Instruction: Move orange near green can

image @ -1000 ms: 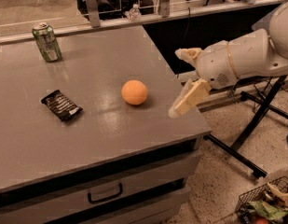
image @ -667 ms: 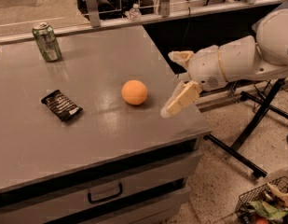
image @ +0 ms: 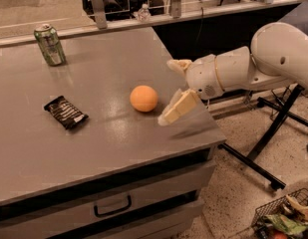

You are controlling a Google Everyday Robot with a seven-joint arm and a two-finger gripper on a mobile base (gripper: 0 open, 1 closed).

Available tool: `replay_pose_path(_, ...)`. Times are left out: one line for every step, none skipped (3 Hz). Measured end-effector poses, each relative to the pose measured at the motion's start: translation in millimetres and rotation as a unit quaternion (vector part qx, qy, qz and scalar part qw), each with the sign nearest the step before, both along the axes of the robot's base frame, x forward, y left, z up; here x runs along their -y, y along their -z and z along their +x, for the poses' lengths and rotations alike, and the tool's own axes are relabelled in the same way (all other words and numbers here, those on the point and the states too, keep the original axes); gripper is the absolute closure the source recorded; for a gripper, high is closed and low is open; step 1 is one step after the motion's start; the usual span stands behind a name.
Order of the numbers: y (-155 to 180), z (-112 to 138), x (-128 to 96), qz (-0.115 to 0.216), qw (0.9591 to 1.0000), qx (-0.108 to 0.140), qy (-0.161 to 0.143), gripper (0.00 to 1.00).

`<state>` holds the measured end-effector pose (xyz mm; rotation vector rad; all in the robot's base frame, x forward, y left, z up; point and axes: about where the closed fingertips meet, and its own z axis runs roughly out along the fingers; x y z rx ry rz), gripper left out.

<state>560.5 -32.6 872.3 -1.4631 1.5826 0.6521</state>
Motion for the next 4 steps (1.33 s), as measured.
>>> replay_pose_path(6.6,4.5,-16.0,0.006,0.9999,-0.009,-0.013,0.0)
replay_pose_path(11.3,6.8,-29.8,0.011,0.9994,-0.017,-0.029,0.13)
replay_pose_path(15.5,5.9,-40.1,0.014,0.9983,-0.026,-0.05,0.37)
replay_pose_path(17.9,3.7,-44.2,0.015,0.9973,-0.032,-0.064,0.59)
